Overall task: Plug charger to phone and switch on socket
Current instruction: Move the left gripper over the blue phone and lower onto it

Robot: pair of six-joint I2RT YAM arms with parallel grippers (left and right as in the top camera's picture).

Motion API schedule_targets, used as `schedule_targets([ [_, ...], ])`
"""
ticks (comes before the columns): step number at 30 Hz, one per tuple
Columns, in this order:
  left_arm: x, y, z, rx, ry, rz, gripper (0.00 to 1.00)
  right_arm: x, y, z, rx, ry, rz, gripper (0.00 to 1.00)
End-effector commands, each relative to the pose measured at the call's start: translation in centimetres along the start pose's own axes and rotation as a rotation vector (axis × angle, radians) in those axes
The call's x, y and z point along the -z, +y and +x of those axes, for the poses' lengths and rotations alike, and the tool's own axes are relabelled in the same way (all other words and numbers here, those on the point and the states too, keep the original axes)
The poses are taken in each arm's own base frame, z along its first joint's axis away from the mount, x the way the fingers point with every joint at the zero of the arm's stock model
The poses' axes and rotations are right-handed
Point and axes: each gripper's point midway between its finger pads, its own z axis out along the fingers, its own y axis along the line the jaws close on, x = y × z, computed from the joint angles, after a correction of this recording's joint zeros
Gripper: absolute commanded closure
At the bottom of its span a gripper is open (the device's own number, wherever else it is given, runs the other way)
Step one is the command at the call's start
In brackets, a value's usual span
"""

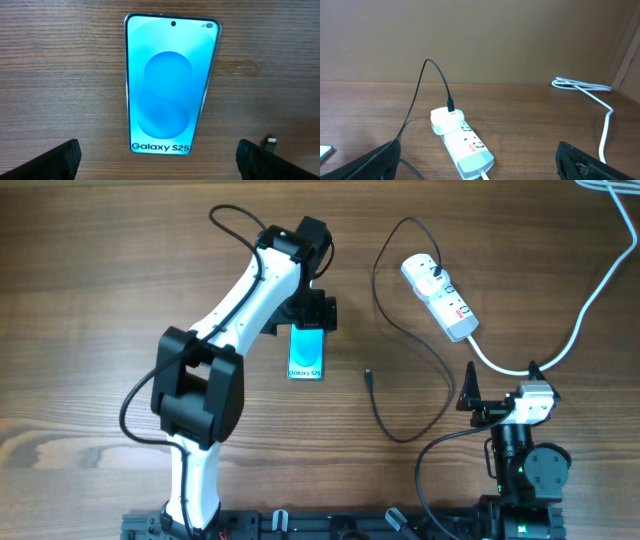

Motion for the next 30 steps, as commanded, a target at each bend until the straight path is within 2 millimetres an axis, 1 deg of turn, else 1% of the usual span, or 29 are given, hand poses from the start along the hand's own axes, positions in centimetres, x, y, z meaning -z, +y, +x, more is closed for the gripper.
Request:
schedule_targets([
  [1,-1.7,-0.2,-0.1,0.038,0.033,-0.004,0.00,0.0,0.0,-0.1,0.013,-0.007,-0.004,0.00],
  [3,-2.5,-0.3,0.1,0.073,0.036,-0.006,0.00,0.0,0.0,-0.1,0.013,-0.007,-0.004,0.00],
  [7,-2.6,-0.4,0.1,0.065,0.033,-0.004,0.00,0.0,0.0,-0.1,0.013,-0.007,-0.004,0.00],
  [8,-2.9,-0.4,0.2,0.060,0.036,-0.007,0.00,0.0,0.0,-0.1,0.013,-0.007,-0.004,0.00],
  [10,-3.6,-0.3,0.6,0.058,0.046,-0.012,0.00,0.0,0.0,-0.1,0.013,-0.007,-0.004,0.00],
  [13,-5.7,0.2,1.5,0.056,0.066,-0.023,0.00,0.0,0.0,-0.1,0.013,-0.007,-0.004,0.00],
  [16,-6.8,0.4,2.0,0.014,0.072,-0.024,0.00,0.0,0.0,-0.1,0.013,-0.007,-0.004,0.00],
  [19,-7.0,0.4,1.9,0.014,0.066,-0.021,0.00,0.0,0.0,-0.1,0.013,-0.007,-0.004,0.00],
  [24,-7.1,-0.5,1.8,-0.015,0.038,-0.030,0.00,0.0,0.0,-0.1,0.013,-0.007,-0.004,0.00],
  [30,-7.2,-0.7,1.8,-0.019,0.017,-0.064,0.00,0.0,0.0,-0.1,0.013,-0.007,-0.004,0.00],
])
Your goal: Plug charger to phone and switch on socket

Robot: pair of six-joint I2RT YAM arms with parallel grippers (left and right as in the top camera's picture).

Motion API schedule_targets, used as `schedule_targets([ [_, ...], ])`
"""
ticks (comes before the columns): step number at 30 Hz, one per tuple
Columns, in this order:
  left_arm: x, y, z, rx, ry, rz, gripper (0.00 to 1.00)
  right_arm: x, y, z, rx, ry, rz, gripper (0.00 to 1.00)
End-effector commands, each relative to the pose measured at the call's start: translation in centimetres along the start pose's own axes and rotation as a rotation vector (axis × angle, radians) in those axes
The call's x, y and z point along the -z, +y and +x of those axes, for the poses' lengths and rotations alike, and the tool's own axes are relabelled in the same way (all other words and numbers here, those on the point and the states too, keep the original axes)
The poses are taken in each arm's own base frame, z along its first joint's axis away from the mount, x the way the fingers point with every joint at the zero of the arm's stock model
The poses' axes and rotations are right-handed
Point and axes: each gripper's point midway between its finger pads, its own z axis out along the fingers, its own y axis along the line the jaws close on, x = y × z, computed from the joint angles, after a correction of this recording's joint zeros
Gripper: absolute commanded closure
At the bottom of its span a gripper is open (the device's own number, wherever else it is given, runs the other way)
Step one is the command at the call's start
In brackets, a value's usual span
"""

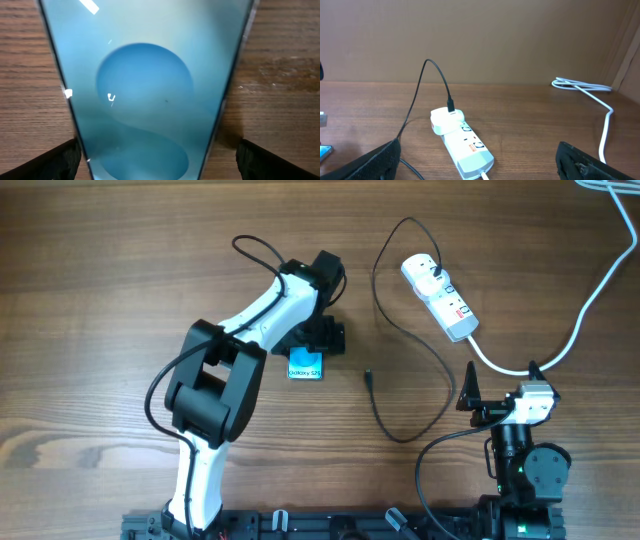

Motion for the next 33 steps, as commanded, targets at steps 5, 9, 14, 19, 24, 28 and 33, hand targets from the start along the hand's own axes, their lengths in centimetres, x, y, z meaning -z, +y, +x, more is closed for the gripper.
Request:
schedule_targets([
  [5,-0.8,1.3,-0.3,0.001,-0.022,-0.078,0.00,0.0,0.0,-0.1,0.014,-0.007,-0.004,0.00],
  [9,-1.8,1.6,0.3,0.001,-0.009,-0.083,0.00,0.0,0.0,-0.1,0.014,-0.007,-0.004,0.00],
  [14,-2.6,2.0,1.2,0.012,0.019,-0.086,0.00,0.0,0.0,-0.1,0.013,-0.007,-0.004,0.00],
  [19,-2.7,1.4,1.6,0.014,0.042,-0.047,0.06,0.0,0.0,-0.1,0.013,-0.007,-0.004,0.00],
  [24,-2.7,1.5,1.8,0.014,0.050,-0.056,0.12,0.0,0.0,-0.1,0.014,-0.007,-0.004,0.00],
  [28,-2.7,1.6,1.8,0.014,0.050,-0.057,0.12,0.0,0.0,-0.1,0.013,-0.007,-0.004,0.00],
  [33,-2.6,2.3,1.4,0.026,0.039,-0.075,0.14,0.0,0.0,-0.1,0.013,-0.007,-0.004,0.00],
])
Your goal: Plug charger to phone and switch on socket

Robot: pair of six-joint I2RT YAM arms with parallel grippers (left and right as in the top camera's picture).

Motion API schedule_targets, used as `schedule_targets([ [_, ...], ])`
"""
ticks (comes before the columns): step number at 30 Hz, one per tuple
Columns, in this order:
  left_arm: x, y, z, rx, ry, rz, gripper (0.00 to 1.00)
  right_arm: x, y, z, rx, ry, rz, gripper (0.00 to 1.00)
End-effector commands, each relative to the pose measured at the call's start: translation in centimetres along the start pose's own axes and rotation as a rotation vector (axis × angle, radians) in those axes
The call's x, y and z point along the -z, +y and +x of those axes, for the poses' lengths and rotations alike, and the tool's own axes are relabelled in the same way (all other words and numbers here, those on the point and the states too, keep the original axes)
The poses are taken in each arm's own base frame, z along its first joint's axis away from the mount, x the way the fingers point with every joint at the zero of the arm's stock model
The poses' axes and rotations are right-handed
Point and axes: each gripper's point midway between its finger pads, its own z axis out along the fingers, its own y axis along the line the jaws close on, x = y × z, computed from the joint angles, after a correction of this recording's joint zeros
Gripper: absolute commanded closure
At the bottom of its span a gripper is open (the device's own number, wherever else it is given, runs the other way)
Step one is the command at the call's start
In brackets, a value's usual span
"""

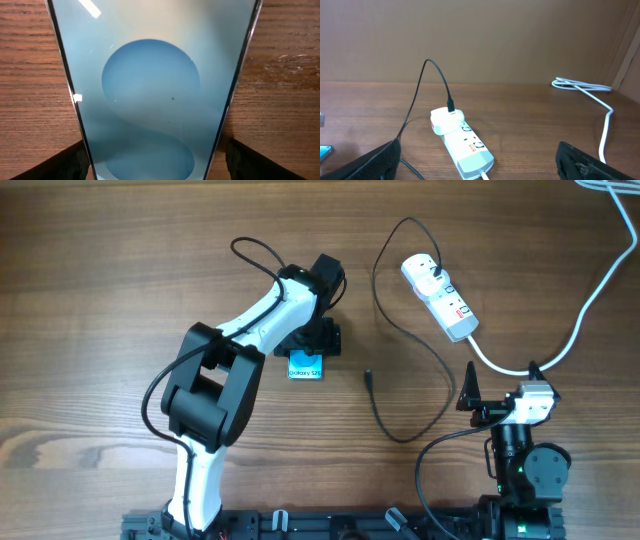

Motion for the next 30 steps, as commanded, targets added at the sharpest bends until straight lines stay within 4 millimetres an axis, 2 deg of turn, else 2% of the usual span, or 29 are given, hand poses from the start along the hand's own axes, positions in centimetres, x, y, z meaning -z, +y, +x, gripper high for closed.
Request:
schedule_targets([
  [1,-2.3,2.3,1.0,0.030,0.062,-0.070,0.13,0.0,0.0,-0.1,0.014,-0.007,-0.004,0.00],
  [3,-2.3,2.9,0.8,0.043,0.062,-0.067,0.08,0.0,0.0,-0.1,0.014,-0.007,-0.004,0.00],
  [7,-2.3,3.7,0.4,0.066,0.068,-0.057,0.07,0.0,0.0,-0.1,0.013,-0.007,-0.004,0.00],
  [11,-2.3,3.5,0.5,0.061,0.069,-0.055,0.07,0.0,0.0,-0.1,0.013,-0.007,-0.004,0.00],
  [18,-2.3,2.4,0.8,0.067,0.079,-0.020,0.00,0.0,0.0,-0.1,0.014,-0.007,-0.004,0.00],
  [23,-2.3,2.2,0.7,0.102,0.074,-0.015,0.02,0.0,0.0,-0.1,0.013,-0.007,-0.004,0.00],
  [26,-2.3,2.1,0.7,0.104,0.073,-0.015,0.12,0.0,0.0,-0.1,0.013,-0.007,-0.004,0.00],
  [30,-2.3,1.8,0.9,0.096,0.074,-0.016,0.14,0.0,0.0,-0.1,0.013,-0.007,-0.004,0.01],
])
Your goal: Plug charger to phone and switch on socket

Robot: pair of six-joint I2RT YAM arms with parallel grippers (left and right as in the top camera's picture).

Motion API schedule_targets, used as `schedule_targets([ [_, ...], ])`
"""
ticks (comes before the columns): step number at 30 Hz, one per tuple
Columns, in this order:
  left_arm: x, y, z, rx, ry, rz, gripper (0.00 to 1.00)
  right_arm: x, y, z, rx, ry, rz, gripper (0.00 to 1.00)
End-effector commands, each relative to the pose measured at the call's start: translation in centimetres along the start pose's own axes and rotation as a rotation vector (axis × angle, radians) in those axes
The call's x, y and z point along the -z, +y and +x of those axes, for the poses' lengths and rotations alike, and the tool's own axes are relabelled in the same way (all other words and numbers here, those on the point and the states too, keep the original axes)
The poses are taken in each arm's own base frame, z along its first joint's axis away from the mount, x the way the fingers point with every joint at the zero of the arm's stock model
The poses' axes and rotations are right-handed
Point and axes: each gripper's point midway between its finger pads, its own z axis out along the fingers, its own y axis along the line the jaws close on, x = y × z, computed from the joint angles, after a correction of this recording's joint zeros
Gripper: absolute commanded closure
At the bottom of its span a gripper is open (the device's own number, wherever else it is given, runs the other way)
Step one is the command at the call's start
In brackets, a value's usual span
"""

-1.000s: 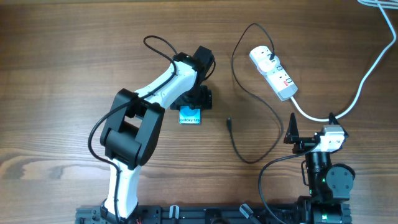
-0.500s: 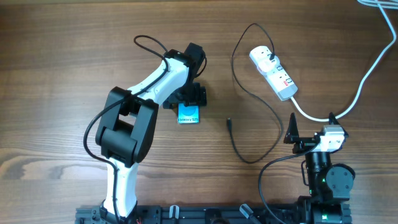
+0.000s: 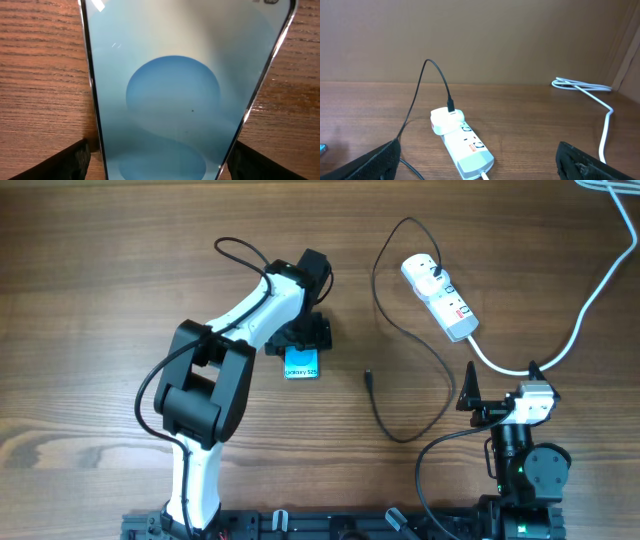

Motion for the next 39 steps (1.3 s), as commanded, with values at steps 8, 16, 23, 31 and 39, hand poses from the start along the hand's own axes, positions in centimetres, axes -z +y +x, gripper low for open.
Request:
schedule_targets([
  [8,-2.2,0.1,1.6,0.001,0.063,-0.029,0.23,0.0,0.0,-0.1,0.013,-0.007,-0.004,0.00],
  [16,-0.4,-0.5,0.8,0.000,0.050,-0.021,0.28,0.0,0.0,-0.1,0.014,-0.007,-0.004,0.00],
  [23,1.0,-0.7,0.5,0.000,0.035,-0.012,0.30,0.0,0.0,-0.1,0.013,-0.007,-0.004,0.00],
  [31,6.4,-3.1,2.2,-0.004,0.048,0.188,0.30,0.0,0.0,-0.1,0.013,-0.007,-0.004,0.00],
  [39,14.5,-7.0,3.8,0.053,0.237,0.749,0.28,0.0,0.0,-0.1,0.013,-0.007,-0.004,0.00],
])
